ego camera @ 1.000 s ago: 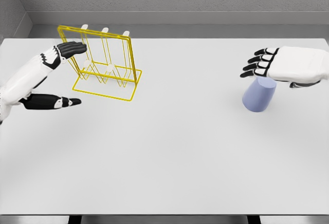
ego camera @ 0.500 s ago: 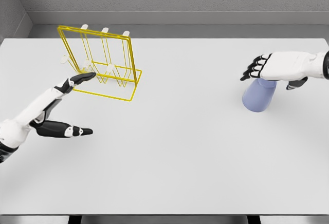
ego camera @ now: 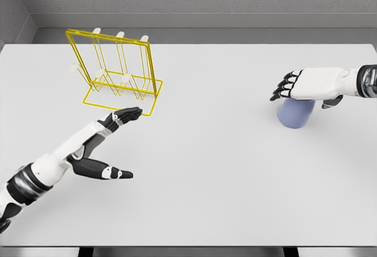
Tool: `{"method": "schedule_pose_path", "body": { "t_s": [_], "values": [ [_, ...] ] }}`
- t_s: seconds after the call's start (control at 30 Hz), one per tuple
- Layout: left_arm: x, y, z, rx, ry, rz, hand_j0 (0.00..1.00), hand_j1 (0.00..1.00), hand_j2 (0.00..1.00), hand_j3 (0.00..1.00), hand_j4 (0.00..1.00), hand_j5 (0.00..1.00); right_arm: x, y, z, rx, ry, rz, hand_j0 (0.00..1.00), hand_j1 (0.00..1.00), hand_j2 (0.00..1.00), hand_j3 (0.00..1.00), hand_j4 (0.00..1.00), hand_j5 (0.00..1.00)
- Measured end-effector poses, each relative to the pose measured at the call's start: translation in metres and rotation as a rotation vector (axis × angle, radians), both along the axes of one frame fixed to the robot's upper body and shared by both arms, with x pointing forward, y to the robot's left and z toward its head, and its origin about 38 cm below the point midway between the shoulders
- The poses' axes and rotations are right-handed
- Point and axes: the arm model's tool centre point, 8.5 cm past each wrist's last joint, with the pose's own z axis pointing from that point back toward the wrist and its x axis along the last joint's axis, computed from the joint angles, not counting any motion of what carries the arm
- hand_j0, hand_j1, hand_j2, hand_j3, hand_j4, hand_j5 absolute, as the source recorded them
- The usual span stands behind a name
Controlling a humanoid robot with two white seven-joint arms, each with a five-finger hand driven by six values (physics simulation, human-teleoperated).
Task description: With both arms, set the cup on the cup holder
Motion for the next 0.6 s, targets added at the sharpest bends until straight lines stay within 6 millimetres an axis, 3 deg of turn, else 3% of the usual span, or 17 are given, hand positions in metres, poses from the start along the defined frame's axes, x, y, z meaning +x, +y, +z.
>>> {"method": "schedule_pose_path", "body": {
  "t_s": [0.2, 0.43, 0.6],
  "values": [
    [0.015, -0.014, -0.008, -0.022, 0.153, 0.031, 1.00, 1.00, 1.00, 1.00, 1.00, 1.00, 0.000, -0.002, -0.002, -0.037, 0.008, -0.003, 0.83, 0.83, 0.83, 0.83, 0.83, 0.83],
    [0.015, -0.029, -0.021, -0.028, 0.250, 0.021, 1.00, 1.00, 1.00, 1.00, 1.00, 1.00, 0.000, -0.003, -0.003, -0.055, 0.002, -0.004, 0.68, 0.68, 0.68, 0.68, 0.68, 0.68],
    [0.014, -0.033, -0.027, -0.019, 0.283, 0.020, 1.00, 1.00, 1.00, 1.00, 1.00, 1.00, 0.000, -0.004, -0.002, -0.065, -0.003, -0.002, 0.64, 0.64, 0.64, 0.64, 0.64, 0.64]
  ]
}}
